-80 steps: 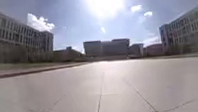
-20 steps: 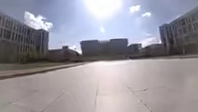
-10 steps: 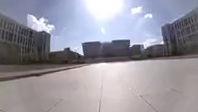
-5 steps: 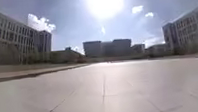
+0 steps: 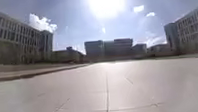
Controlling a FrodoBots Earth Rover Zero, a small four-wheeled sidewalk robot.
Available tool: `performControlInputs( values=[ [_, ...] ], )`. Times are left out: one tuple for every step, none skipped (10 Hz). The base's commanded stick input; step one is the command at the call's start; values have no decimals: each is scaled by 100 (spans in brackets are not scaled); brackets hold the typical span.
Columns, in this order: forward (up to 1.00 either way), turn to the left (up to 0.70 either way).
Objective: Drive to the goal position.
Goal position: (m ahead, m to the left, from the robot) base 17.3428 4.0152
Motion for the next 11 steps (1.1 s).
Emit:
performControlInputs(
  values=[
    [100, 0],
    [100, 0],
    [100, 0],
    [100, 0],
    [100, 0],
    [100, 0],
    [100, 0],
    [100, 0],
    [100, 0],
    [100, 0],
    [100, -4]
  ],
)
